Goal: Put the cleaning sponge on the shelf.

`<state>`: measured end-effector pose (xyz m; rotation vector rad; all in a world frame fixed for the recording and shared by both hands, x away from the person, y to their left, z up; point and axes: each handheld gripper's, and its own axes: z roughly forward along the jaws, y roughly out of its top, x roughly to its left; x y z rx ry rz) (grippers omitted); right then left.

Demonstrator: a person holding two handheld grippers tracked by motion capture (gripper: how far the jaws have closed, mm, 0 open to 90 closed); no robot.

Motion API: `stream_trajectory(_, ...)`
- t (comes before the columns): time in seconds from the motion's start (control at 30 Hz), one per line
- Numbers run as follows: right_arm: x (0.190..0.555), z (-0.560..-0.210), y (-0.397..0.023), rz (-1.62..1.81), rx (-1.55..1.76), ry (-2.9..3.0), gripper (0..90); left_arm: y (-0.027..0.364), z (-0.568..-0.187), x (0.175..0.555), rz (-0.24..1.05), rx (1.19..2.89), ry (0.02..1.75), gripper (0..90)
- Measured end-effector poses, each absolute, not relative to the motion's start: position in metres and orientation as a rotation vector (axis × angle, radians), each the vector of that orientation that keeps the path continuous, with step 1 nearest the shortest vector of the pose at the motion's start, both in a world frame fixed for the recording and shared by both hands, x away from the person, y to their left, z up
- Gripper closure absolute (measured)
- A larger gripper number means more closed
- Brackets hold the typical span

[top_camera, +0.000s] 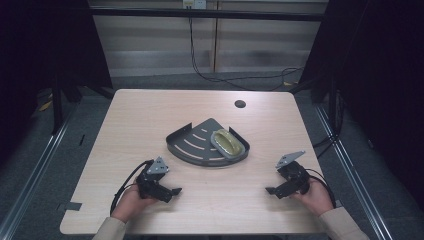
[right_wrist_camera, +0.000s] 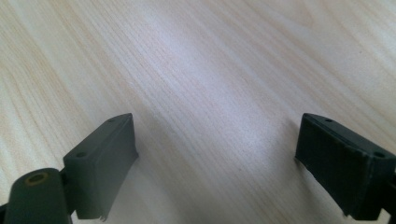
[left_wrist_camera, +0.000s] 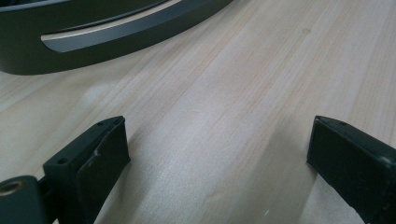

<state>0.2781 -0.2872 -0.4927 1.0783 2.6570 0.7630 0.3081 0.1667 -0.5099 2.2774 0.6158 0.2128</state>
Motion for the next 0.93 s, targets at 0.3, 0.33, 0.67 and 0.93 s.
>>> stream_trajectory(0.3, 0.267, -0.503, -0.299, 0.942, 1.051, 2.554, 9.6, 0.167, -0.510, 0.308, 0.213, 2.277, 0.616, 5.0)
stream_trajectory(0.33, 0.267, -0.503, -0.299, 0.943, 1.043, 2.548, 9.6, 0.167, -0.510, 0.308, 0.213, 2.278, 0.616, 5.0)
stream_trajectory(0.67, 0.266, -0.505, -0.303, 0.983, 1.017, 2.536, 9.5, 0.167, -0.510, 0.308, 0.213, 2.277, 0.616, 5.0)
stream_trajectory(0.93, 0.265, -0.507, -0.305, 1.006, 1.008, 2.522, 9.5, 0.167, -0.510, 0.308, 0.212, 2.277, 0.616, 5.0)
